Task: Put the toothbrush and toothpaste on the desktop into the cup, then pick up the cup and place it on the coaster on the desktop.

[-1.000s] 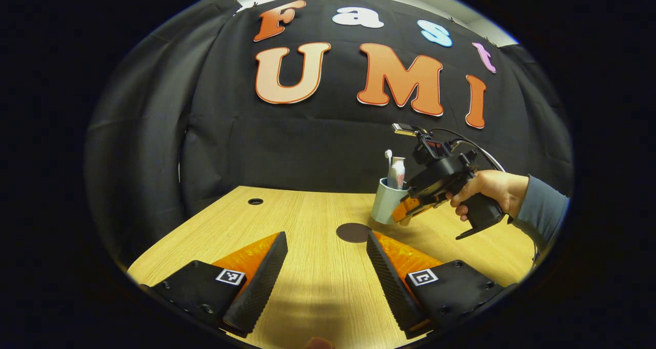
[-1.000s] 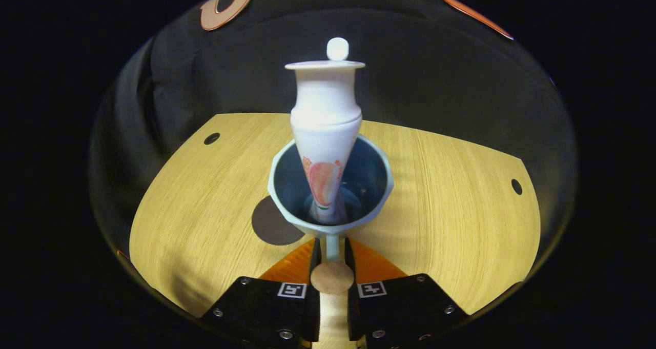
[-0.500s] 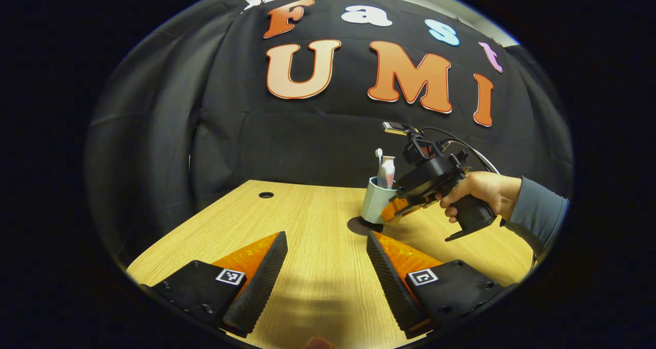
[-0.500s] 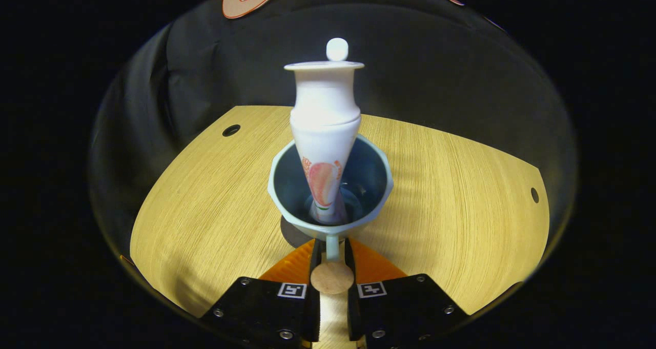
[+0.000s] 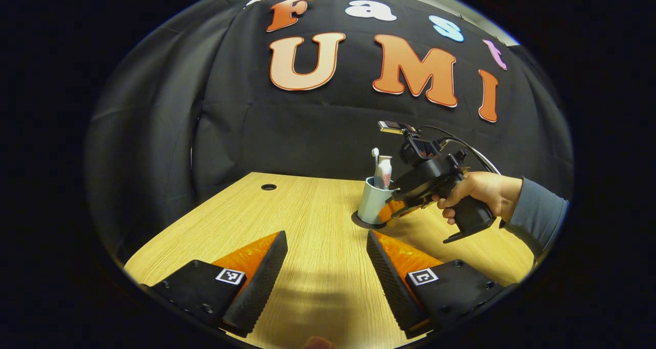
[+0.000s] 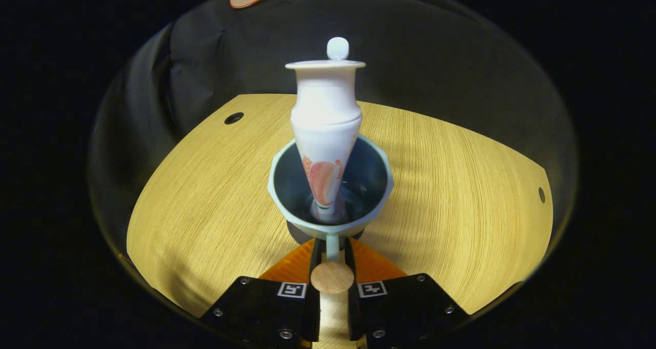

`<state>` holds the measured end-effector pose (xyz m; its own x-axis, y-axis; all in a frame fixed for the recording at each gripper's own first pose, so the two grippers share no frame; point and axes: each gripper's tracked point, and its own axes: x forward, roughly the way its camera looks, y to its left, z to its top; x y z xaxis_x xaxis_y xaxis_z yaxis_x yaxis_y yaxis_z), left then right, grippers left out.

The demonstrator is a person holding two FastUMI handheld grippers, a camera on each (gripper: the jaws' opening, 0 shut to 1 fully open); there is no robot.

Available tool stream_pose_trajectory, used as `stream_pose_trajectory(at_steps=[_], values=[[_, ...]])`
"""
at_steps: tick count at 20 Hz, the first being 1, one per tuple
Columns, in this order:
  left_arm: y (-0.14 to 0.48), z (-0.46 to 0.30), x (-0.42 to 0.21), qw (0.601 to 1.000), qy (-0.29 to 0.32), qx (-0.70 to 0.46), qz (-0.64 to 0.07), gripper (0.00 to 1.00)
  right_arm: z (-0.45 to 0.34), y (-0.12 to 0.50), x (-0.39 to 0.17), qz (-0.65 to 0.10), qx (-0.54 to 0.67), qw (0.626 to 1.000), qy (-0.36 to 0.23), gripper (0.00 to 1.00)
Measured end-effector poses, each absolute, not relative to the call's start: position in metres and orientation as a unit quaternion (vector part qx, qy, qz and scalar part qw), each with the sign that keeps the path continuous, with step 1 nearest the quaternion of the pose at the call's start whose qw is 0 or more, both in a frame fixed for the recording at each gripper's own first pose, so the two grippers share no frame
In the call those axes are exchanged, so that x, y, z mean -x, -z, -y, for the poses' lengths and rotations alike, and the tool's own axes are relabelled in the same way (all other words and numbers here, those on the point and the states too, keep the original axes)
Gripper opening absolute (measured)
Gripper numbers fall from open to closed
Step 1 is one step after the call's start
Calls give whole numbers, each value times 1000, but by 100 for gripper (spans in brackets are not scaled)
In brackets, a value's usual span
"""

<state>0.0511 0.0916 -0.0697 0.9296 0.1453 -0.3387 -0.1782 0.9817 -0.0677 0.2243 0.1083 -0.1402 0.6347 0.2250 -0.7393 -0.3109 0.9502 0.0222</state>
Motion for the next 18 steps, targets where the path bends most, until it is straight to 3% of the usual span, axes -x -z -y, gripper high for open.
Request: stream_pose_trajectory(at_steps=[2, 3, 10, 13, 14, 16, 18], values=[[73, -92, -52, 980, -83, 52, -171, 100, -107, 138, -226, -396, 62, 904, -150, 19], [76, -90, -53, 980, -82, 54, -172, 100, -108, 137, -229, -387, 63, 907, -152, 25], [79, -85, -55, 979, -81, 64, -177, 100, -108, 132, -233, -370, 59, 911, -173, 29], [73, -84, -57, 980, -84, 63, -169, 100, -100, 131, -238, -350, 62, 917, -179, 52], [71, -85, -58, 980, -85, 60, -168, 100, -99, 129, -237, -340, 58, 921, -181, 51], [65, -84, -62, 981, -85, 55, -163, 100, -94, 113, -231, -320, 49, 928, -182, 72], [58, -83, -64, 983, -86, 52, -153, 100, -81, 100, -225, -296, 43, 938, -177, 77]])
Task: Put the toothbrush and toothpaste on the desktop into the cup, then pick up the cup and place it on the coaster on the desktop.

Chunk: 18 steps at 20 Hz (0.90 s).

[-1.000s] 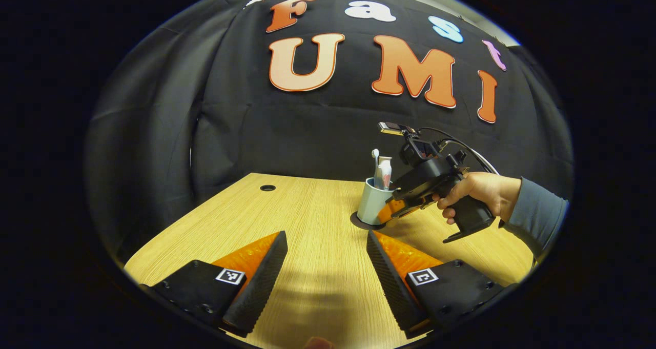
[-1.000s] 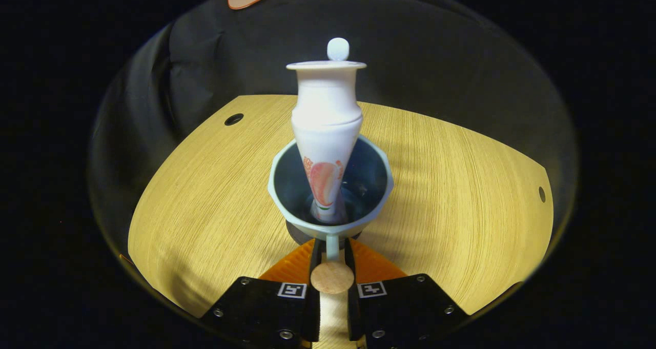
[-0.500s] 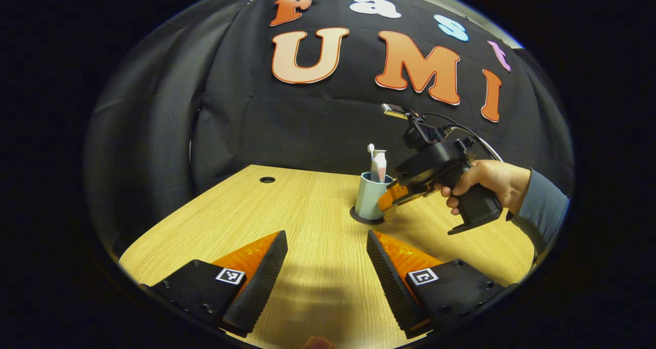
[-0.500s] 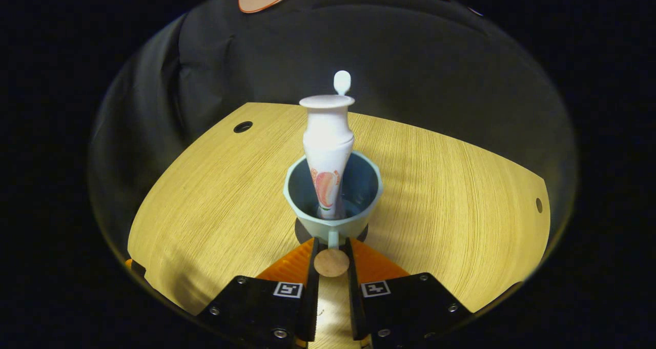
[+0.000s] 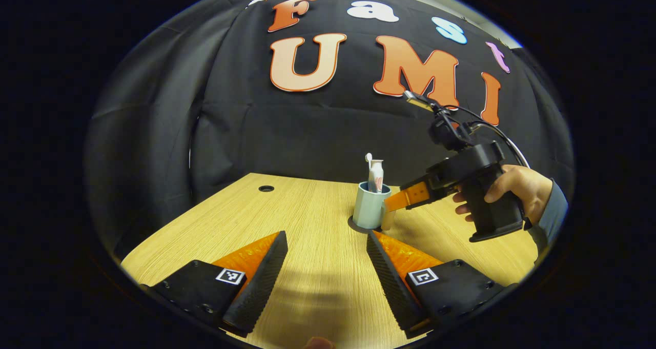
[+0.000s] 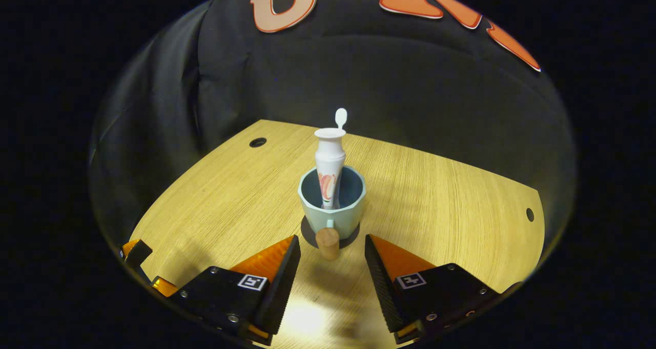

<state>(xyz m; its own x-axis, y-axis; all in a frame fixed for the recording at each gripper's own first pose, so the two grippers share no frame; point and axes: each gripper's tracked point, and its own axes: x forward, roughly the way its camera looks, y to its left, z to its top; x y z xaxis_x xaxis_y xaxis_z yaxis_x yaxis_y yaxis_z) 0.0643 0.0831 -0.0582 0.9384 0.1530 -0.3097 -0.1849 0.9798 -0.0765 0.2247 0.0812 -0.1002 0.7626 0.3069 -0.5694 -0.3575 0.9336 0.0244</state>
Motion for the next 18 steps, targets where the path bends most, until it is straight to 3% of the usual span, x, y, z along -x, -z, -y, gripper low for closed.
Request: stream_pose_trajectory(at_steps=[4, 9, 18], values=[[43, -73, -71, 987, -81, 47, -129, 100, -57, 65, -212, -229, 16, 959, -166, 84], [20, -56, -79, 992, -69, 37, -95, 100, -22, 11, -180, -122, 26, 980, -155, 84], [-15, -18, -88, 996, -60, 41, -42, 99, 28, -9, -129, -32, 45, 992, -116, 84]])
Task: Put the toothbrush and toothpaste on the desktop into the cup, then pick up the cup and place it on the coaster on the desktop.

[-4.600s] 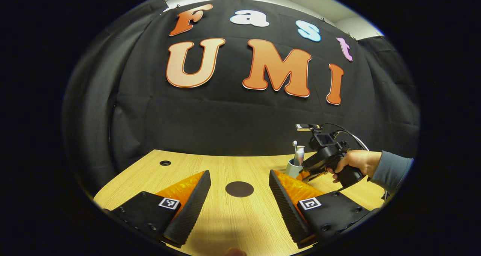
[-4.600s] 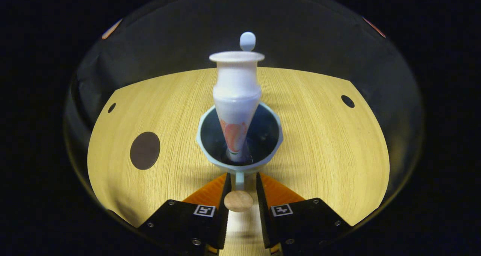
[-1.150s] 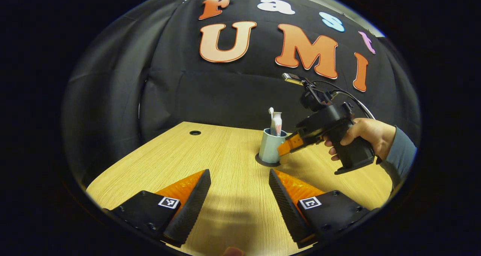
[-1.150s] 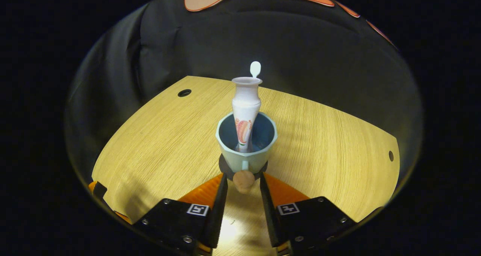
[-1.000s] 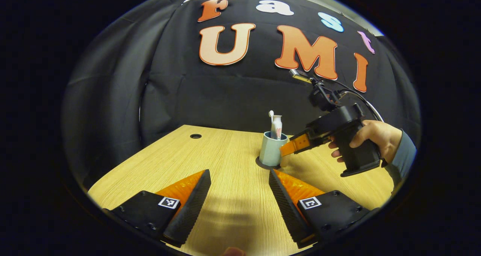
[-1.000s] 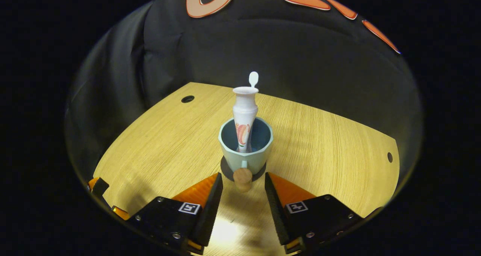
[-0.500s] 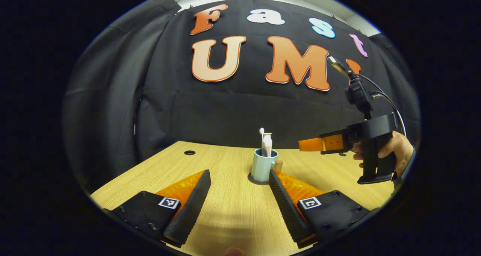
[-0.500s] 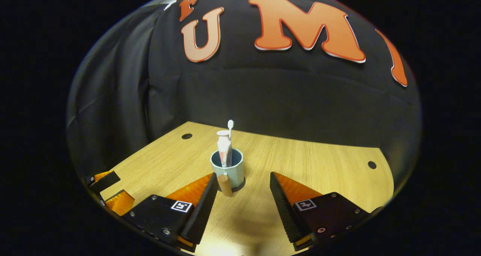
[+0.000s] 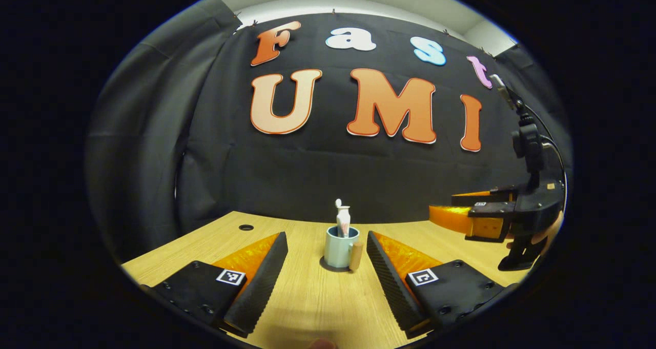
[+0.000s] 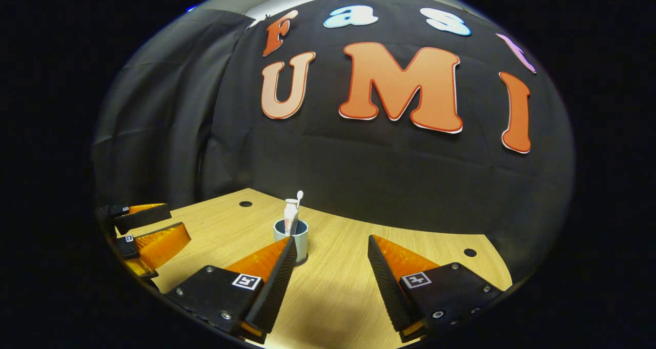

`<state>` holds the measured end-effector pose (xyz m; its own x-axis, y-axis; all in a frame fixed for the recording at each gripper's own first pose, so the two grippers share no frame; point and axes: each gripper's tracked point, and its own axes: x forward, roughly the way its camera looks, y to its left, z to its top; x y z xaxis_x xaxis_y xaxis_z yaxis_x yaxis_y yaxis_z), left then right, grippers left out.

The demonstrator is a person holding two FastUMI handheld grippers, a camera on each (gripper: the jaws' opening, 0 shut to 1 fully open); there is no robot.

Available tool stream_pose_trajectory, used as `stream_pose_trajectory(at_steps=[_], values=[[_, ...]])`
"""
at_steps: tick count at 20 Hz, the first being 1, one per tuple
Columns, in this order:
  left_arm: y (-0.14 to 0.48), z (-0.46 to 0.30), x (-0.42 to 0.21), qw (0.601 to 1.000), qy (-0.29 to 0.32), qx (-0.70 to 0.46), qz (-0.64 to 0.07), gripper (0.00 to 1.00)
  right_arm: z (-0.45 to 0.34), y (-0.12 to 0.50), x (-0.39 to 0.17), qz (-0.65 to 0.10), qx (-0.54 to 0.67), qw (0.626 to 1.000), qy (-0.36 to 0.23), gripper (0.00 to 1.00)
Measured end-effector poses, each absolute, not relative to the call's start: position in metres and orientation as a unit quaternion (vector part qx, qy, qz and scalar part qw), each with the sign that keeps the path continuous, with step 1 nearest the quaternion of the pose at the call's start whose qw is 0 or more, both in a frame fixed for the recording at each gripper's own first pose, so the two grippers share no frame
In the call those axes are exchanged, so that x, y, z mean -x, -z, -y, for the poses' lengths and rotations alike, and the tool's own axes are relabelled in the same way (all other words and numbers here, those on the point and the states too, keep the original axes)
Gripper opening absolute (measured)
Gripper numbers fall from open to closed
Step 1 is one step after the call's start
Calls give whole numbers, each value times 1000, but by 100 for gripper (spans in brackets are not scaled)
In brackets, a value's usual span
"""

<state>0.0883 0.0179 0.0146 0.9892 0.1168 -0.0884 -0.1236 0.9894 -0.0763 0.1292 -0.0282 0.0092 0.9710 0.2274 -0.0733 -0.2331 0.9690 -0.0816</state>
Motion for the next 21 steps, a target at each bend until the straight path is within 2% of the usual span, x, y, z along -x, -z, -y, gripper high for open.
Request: stream_pose_trajectory(at_steps=[6, 7, 11, 21], values=[[-35, 3, -85, 998, -66, 15, -2, 100, 69, -6, -97, 3, 35, 996, -79, 86], [-37, 7, -86, 998, -67, 12, 2, 97, 73, -7, -94, 7, 31, 997, -77, 85], [-44, 22, -88, 998, -65, 12, 19, 99, 88, 4, -82, 8, 38, 997, -60, 85], [-45, 31, -77, 997, -66, 17, 46, 99, 95, 22, -72, 13, 8, 998, -56, 86]])
